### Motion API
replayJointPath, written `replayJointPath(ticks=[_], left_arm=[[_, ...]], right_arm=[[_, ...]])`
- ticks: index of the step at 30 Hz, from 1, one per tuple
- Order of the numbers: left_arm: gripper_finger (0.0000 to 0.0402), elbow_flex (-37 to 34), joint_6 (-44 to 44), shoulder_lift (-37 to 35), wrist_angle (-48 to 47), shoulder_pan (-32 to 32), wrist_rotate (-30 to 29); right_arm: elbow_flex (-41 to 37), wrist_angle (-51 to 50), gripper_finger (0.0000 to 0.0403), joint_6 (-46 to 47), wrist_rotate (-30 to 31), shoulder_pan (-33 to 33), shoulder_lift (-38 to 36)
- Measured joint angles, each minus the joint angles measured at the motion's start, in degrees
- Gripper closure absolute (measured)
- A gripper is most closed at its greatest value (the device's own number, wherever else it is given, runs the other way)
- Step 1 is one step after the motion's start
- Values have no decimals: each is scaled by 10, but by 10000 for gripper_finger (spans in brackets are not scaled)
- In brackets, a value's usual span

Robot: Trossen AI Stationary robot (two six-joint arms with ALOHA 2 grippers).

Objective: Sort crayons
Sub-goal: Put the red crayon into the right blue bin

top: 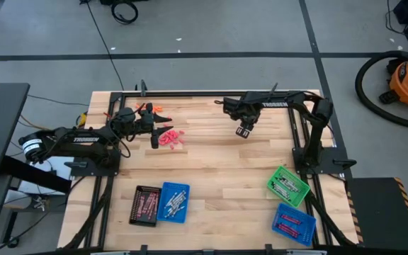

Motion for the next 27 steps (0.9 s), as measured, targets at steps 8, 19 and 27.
replayJointPath(ticks=[8,19,27], left_arm=[[246,0,0,0,-5,0,0],[246,0,0,0,-4,0,0],[246,0,4,0,4,0,0]], right_arm=[[-41,107,266,-28,-12,0,-14],[-151,206,265,-18,-30,-33,-119],[-168,227,253,-30,-33,-67,-121]])
